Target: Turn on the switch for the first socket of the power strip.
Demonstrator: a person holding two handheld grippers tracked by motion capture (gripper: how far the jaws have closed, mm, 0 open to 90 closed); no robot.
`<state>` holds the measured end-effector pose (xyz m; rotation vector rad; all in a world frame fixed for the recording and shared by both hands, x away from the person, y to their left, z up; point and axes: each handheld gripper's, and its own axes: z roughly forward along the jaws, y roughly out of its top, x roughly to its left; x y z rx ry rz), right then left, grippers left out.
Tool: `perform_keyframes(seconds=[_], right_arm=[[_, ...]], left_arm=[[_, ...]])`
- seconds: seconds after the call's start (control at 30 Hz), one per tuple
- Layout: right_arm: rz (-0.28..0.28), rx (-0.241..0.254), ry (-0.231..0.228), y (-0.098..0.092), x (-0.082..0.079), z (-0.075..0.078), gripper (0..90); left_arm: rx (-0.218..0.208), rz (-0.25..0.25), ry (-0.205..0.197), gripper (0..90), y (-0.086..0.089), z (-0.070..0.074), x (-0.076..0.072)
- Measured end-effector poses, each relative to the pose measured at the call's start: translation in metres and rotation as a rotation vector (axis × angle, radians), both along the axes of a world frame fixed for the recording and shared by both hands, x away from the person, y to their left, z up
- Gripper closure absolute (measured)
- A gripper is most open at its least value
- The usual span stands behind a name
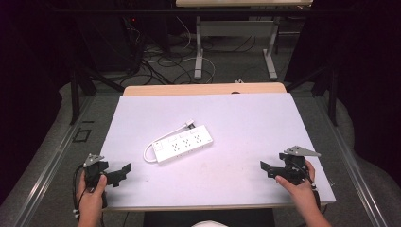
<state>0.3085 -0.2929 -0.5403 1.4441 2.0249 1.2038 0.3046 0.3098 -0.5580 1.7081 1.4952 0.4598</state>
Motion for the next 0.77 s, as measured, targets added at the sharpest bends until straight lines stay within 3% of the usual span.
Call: perform_keyframes(seconds=[0.77], right_arm=[[0.000, -0.003, 0.009, 0.0004, 0.0006, -0.0020, 10.2]], left_arm=[[-0.003, -0.008, 0.010, 0.5, -0.0013, -0.0017, 0.0015]])
